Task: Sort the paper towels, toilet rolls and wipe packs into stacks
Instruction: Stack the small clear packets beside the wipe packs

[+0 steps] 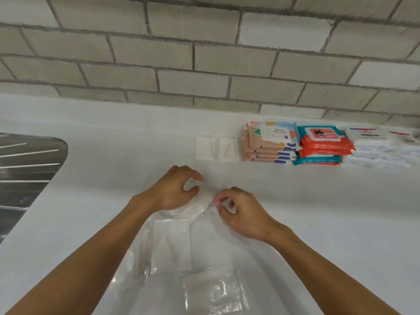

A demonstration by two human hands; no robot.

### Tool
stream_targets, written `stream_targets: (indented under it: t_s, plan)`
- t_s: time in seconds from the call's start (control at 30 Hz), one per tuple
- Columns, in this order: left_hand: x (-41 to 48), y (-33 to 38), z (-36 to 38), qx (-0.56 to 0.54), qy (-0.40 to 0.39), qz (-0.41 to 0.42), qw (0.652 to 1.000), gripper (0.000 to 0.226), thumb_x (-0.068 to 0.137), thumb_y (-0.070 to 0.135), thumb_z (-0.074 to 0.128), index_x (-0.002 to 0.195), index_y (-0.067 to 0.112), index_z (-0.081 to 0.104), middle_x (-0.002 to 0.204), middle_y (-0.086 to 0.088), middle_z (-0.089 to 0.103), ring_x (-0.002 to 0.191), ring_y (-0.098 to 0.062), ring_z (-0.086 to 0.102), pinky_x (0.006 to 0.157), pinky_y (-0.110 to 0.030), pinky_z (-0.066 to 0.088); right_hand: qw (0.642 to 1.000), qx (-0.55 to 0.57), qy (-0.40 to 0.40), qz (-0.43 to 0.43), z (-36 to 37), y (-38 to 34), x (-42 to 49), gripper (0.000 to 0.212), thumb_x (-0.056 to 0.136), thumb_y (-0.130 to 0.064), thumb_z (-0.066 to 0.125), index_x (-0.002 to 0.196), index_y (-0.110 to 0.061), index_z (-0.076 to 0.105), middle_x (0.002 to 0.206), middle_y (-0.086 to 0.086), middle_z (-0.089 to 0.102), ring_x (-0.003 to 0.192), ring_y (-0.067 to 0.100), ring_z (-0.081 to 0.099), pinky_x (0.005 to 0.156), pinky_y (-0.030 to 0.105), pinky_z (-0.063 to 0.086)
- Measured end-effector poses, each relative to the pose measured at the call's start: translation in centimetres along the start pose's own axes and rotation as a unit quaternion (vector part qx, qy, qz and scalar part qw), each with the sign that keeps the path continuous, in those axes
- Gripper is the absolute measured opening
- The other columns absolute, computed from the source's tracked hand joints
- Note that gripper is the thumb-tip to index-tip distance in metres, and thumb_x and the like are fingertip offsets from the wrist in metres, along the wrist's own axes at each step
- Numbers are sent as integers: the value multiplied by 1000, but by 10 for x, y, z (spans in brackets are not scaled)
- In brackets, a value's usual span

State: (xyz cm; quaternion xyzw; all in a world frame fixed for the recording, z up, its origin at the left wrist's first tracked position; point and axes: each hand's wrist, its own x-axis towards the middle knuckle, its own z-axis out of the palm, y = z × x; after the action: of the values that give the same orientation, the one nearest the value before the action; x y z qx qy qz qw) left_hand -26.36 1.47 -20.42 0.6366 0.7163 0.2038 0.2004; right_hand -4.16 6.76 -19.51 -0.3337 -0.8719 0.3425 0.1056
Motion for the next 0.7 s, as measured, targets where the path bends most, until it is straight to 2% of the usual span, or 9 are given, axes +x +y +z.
stream_targets:
  t_s: [0.07,0.17,0.3,0.43,0.53,0.63,0.7]
  plan:
    - [-12,-1,7,23,-14,-6,1000,33,89,40,61,120,33,62,122,7,60,113,-18,52,101,-34,43,1000,-2,-27,-8,5,-1,-17,18,91,-33,63,107,-27,67,103,-9,62,83,-5,52,77,5,38]
    - [-25,-2,19,46,-33,-33,998,48,84,52,61,126,29,59,126,6,58,117,-20,53,100,-36,45,998,-26,-56,4,15,-2,-40,28,86,-47,64,110,-32,64,100,-14,58,87,0,50,86,19,44]
    - [-35,1,31,71,9,-81,994,67,78,57,69,135,27,51,136,3,51,124,-23,46,102,-36,43,989,-64,-134,21,16,-8,-64,56,76,-64,66,125,-39,53,113,-17,48,111,4,45,99,25,41]
    - [-39,2,43,49,50,-128,989,83,67,59,76,136,23,48,132,-3,51,120,-27,47,101,-36,42,975,-130,-181,5,21,-10,-86,84,65,-60,76,138,-41,39,121,-11,34,114,11,32,101,27,38]
    - [-34,0,46,13,60,-156,986,85,61,58,81,132,21,51,115,0,59,111,-24,54,98,-35,44,977,-135,-167,14,25,-8,-88,73,63,-55,79,127,-40,47,114,-12,39,107,12,35,95,25,39]
    - [-32,1,46,-21,70,-171,983,79,63,50,84,129,19,55,94,11,59,104,-21,58,94,-34,47,978,-127,-161,33,23,-8,-86,59,63,-53,81,111,-36,52,105,-14,47,100,12,41,86,24,40]
    - [-32,2,47,-10,78,-183,980,79,63,55,82,129,20,55,99,9,60,107,-23,55,94,-36,46,982,-91,-157,56,22,-7,-85,55,65,-47,82,109,-34,52,106,-14,54,100,10,47,84,25,43]
